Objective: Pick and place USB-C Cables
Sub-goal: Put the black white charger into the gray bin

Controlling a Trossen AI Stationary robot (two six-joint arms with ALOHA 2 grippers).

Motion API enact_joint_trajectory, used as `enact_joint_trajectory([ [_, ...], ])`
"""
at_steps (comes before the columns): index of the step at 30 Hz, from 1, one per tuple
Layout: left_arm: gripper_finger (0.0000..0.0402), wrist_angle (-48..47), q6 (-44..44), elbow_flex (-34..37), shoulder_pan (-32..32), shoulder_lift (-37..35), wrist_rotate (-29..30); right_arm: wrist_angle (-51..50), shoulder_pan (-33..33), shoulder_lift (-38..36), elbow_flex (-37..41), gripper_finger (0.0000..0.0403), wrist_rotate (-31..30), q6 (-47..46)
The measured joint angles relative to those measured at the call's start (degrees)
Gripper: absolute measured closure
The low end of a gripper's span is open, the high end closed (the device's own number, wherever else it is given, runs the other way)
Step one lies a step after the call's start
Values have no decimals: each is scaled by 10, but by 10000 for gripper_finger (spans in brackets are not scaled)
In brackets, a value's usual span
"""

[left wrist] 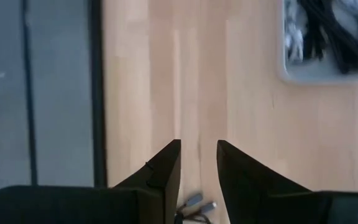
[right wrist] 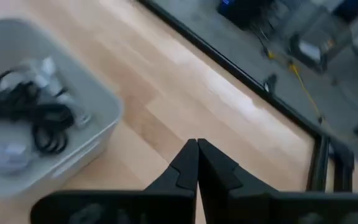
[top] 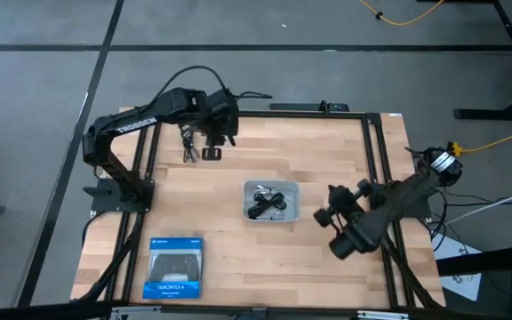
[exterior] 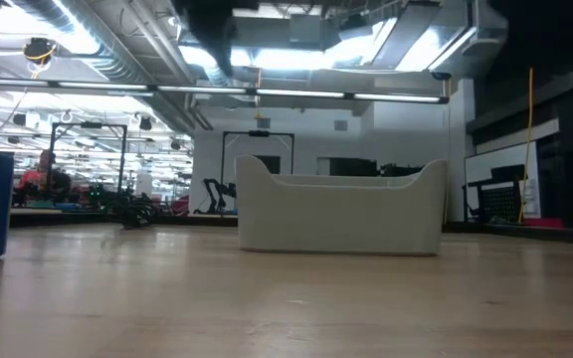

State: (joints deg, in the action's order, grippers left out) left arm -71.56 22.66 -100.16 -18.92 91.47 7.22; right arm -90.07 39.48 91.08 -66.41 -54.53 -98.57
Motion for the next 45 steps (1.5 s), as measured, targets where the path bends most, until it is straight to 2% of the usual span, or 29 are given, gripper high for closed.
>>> enact_joint_trajectory([
  [5,307,-22,1,63,-58,-4,-12,1,-64,-21,30,395,-2,-21],
  [13,307,2,0,145,-159,-46,-155,0,-190,-107,84,395,-11,5],
  [18,307,62,-8,200,-197,-78,-155,0,-227,-185,124,395,-13,14],
  [21,307,124,-53,245,-220,-90,-153,2,-236,-226,154,395,-15,13],
  [25,307,161,-113,305,-246,-90,-104,32,-241,-266,200,395,-14,11],
  [30,307,160,-163,364,-254,-90,68,79,-241,-294,249,395,-7,9],
  [33,307,162,-200,371,-254,-90,138,99,-241,-301,264,395,-7,9],
  [37,307,201,-254,372,-253,-90,135,117,-241,-302,265,395,-6,9],
  [42,300,226,-256,372,-258,-72,84,129,-241,-302,265,395,-6,12],
  [45,291,226,-252,372,-258,-46,78,129,-241,-302,265,395,-5,13],
])
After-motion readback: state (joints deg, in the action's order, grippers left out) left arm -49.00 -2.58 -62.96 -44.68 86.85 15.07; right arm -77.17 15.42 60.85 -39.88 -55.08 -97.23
